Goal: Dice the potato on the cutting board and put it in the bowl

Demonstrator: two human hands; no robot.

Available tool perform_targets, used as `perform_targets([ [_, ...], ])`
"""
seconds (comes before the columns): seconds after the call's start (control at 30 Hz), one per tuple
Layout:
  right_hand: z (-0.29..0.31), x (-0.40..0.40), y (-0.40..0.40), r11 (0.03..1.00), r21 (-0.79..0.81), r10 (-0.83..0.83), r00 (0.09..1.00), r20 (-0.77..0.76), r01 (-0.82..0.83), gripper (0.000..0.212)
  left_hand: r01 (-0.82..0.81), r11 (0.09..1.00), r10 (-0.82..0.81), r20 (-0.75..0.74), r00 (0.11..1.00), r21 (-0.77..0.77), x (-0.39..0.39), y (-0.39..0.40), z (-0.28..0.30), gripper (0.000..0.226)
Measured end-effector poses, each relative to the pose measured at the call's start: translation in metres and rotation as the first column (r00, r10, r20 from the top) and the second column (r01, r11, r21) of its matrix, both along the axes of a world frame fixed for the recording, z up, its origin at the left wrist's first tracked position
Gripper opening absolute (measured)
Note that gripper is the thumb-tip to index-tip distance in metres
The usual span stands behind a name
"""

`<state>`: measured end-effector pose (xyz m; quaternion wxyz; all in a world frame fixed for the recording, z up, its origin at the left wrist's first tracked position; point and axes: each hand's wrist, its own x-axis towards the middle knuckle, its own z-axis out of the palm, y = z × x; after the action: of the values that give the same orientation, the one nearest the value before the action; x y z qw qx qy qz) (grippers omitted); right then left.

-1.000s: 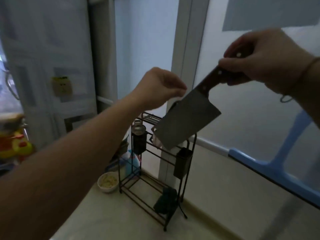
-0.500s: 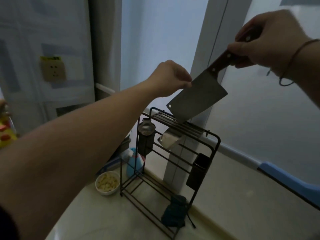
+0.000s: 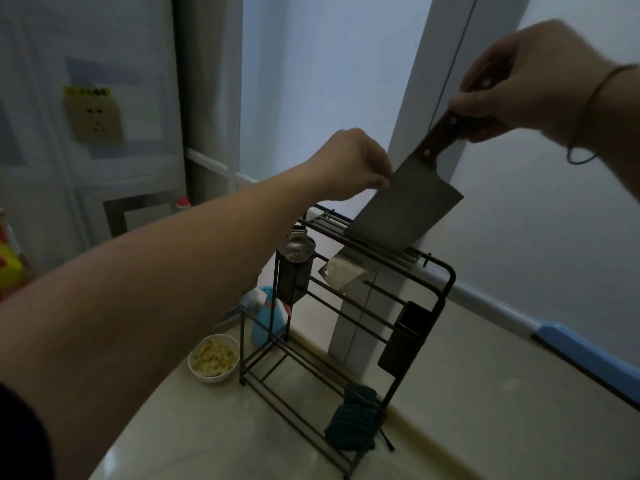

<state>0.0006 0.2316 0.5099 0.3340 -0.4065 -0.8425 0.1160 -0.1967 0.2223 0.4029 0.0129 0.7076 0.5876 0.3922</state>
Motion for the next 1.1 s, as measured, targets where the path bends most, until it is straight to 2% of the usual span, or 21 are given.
perform_targets([
  [0.1, -0.014, -0.018, 0.003, 0.998, -0.058, 0.0, 0.999, 0.054, 0.003, 0.024, -0.008, 0.999, 0.007, -0.019, 1.0, -0.041, -0.006, -0.001, -0.014, 0.017],
  [0.2, -0.035, -0.04, 0.009, 0.996, -0.089, 0.0, 0.993, 0.114, 0.01, 0.023, -0.005, 0.999, 0.007, 0.048, 0.999, -0.045, -0.014, -0.004, -0.027, 0.019],
  [0.33, -0.058, -0.06, 0.017, 0.999, -0.033, -0.031, 0.973, 0.229, 0.039, 0.021, 0.024, 0.997, -0.013, 0.136, 0.991, -0.079, -0.021, -0.007, -0.041, 0.026],
  [0.5, -0.079, -0.076, 0.029, 0.998, 0.0, -0.059, 0.947, 0.316, 0.062, 0.023, -0.004, 0.994, 0.023, 0.165, 0.986, -0.11, -0.025, -0.006, -0.056, 0.026],
  [0.8, -0.098, -0.085, 0.032, 0.999, -0.031, -0.029, 0.955, 0.294, 0.04, 0.022, -0.075, 0.987, 0.102, 0.197, 0.975, -0.139, -0.026, -0.004, -0.072, 0.023],
  [0.93, -0.1, -0.088, 0.03, 0.989, -0.144, 0.017, 0.964, 0.264, 0.022, 0.032, -0.078, 0.988, 0.106, 0.217, 0.97, -0.136, -0.025, -0.009, -0.075, 0.025],
  [1.1, -0.102, -0.088, 0.025, 0.986, -0.165, 0.012, 0.972, 0.234, 0.027, 0.039, -0.087, 0.983, 0.12, 0.204, 0.972, -0.162, -0.024, -0.013, -0.075, 0.028],
])
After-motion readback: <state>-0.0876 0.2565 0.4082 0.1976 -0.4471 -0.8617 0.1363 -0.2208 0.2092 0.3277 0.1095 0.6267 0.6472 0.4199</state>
